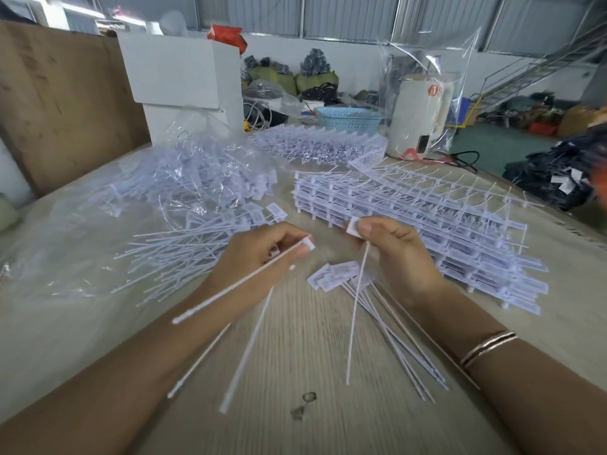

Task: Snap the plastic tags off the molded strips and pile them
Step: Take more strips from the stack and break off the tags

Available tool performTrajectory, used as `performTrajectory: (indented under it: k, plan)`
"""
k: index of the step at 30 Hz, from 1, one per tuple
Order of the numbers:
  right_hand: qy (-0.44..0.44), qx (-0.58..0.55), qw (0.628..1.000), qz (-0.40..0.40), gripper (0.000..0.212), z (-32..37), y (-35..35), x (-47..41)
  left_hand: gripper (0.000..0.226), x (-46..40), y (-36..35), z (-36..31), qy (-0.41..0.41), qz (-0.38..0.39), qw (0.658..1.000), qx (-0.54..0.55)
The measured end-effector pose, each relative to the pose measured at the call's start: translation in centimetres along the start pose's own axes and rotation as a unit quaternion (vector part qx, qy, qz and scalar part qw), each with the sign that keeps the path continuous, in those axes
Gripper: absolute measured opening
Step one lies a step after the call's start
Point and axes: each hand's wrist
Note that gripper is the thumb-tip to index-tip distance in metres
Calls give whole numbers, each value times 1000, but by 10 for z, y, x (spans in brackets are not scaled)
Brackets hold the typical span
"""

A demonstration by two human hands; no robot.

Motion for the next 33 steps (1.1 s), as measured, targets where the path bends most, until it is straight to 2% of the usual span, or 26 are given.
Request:
performTrajectory:
  k: [2, 4, 6, 7, 8, 9, 11, 13, 15, 17, 19, 22, 25, 28, 33]
  plan:
    - [7, 89, 996, -7, 14, 0, 12, 1, 7, -1, 4, 5, -9, -3, 999, -40]
    - [27, 250, 968, 23, 14, -2, 16, 1, 15, 0, 4, 7, -47, 16, 990, -131]
    - [49, 409, 911, 33, 13, -4, 15, -3, 22, 1, 0, 6, -71, 42, 977, -196]
    - [48, 487, 872, 21, 19, -6, 12, -4, 23, 1, -1, 4, -76, 46, 973, -211]
    - [43, 540, 840, 9, 24, -5, 10, -4, 24, 1, -2, 2, -83, 43, 971, -221]
    - [51, 557, 829, -5, 25, -3, 6, -2, 25, 2, -2, 0, -91, 38, 969, -228]
    - [93, 505, 858, -24, 21, 0, -2, 5, 30, 2, -3, -4, -115, 33, 963, -243]
    - [110, 452, 885, -15, 28, 4, -17, 13, 40, 4, -5, -10, -141, 38, 954, -262]
    - [107, 472, 875, 14, 40, 2, -28, 16, 50, 4, -9, -15, -163, 33, 944, -286]
    - [107, 489, 865, 31, 38, -1, -32, 15, 51, 5, -13, -18, -171, 27, 942, -289]
    - [111, 426, 897, 38, 24, -1, -28, 11, 46, 6, -13, -17, -156, 32, 952, -263]
    - [86, 317, 944, 29, 22, 4, -18, 9, 37, 8, -9, -11, -108, 55, 967, -224]
    - [62, 304, 949, 50, 26, 3, -14, 10, 26, 8, -8, -7, -83, 68, 965, -239]
    - [52, 294, 951, 74, 21, 1, -15, 11, 17, 8, -9, -8, -88, 64, 960, -257]
    - [76, 309, 943, 97, 7, 4, -11, 12, 20, 6, -4, -7, -113, 99, 949, -277]
Point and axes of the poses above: each hand's wrist, its own x-axis away from the middle knuckle, its own y-axis out of the back of the hand, z = x × y, and after that the axes turned 6 degrees about -y, right-handed
